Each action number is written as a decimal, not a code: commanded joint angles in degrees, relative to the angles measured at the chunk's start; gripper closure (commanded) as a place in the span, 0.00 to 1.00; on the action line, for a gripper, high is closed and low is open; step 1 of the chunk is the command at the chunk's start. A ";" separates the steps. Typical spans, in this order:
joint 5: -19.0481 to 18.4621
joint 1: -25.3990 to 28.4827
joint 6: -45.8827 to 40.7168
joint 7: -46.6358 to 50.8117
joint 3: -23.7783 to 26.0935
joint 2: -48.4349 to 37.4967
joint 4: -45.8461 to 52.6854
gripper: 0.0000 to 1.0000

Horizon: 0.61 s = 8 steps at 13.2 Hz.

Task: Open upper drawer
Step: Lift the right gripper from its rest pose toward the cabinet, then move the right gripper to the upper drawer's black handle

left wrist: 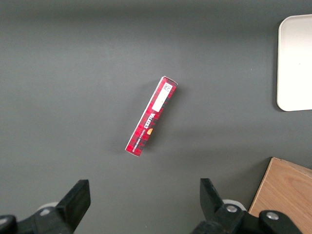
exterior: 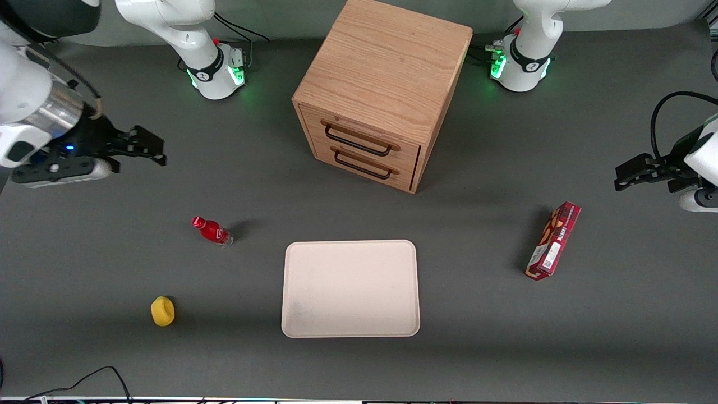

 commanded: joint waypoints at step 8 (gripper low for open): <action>4.36 4.57 7.59 -17.20 17.09 20.83 13.57 0.00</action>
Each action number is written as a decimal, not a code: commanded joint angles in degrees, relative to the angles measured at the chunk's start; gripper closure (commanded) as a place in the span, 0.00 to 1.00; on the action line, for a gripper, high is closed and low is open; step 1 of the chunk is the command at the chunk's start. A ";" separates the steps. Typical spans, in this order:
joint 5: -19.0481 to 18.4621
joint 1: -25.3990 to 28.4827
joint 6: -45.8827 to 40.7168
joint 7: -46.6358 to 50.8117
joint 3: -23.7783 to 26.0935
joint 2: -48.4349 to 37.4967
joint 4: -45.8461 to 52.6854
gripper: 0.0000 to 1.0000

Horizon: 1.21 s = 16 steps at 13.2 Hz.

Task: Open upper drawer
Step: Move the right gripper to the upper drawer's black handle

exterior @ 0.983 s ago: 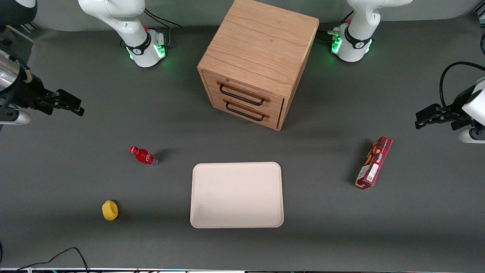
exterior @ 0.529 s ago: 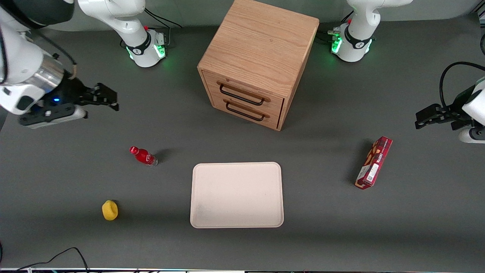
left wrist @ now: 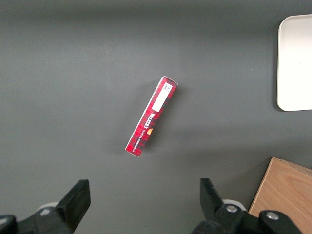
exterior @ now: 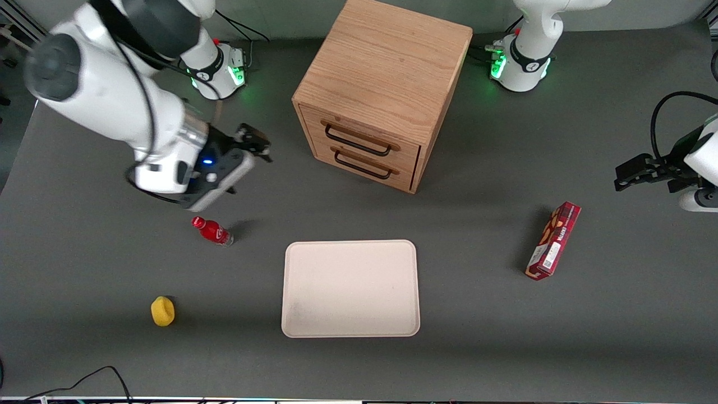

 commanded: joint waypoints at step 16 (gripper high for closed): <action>-2.23 7.80 8.68 -8.28 8.53 10.44 -7.04 0.00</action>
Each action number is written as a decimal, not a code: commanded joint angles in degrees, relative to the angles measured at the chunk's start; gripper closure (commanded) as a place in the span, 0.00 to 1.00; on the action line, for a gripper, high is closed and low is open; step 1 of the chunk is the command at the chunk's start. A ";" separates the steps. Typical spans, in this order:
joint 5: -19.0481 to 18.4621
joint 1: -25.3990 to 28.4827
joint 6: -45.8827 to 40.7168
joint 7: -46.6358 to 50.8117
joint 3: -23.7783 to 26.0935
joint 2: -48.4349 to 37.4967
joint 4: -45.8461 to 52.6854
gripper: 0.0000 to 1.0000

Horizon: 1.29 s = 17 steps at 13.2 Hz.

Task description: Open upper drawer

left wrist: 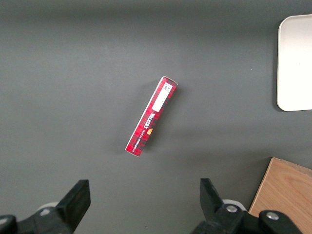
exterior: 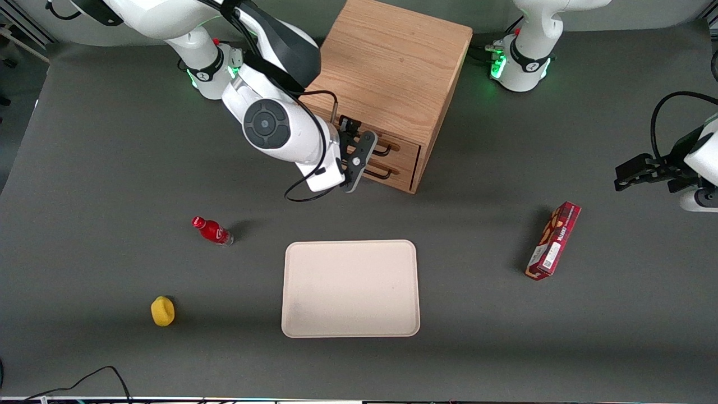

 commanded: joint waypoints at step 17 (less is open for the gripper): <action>-7.12 -0.22 10.13 -5.64 -0.27 1.40 -5.88 0.00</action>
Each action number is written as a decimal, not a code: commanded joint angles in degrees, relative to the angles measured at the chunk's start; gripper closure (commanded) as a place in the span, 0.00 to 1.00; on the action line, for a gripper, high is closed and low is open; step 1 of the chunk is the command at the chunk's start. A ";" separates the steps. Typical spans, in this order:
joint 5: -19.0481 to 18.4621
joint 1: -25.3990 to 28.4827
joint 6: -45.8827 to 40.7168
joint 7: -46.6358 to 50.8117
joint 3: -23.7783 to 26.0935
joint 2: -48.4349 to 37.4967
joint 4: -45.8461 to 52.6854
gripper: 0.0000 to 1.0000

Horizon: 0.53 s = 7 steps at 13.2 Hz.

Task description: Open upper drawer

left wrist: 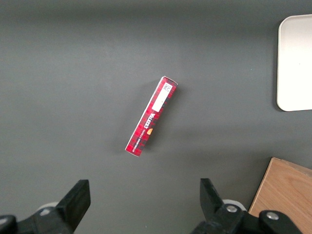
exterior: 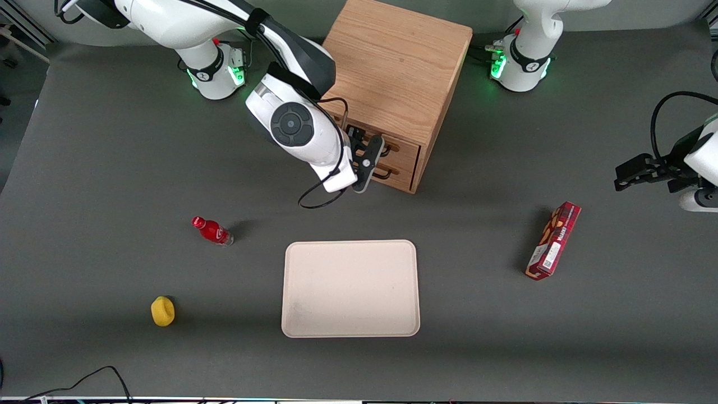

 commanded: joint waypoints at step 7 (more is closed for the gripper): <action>-1.27 0.16 3.15 -6.51 -5.98 0.58 1.08 0.00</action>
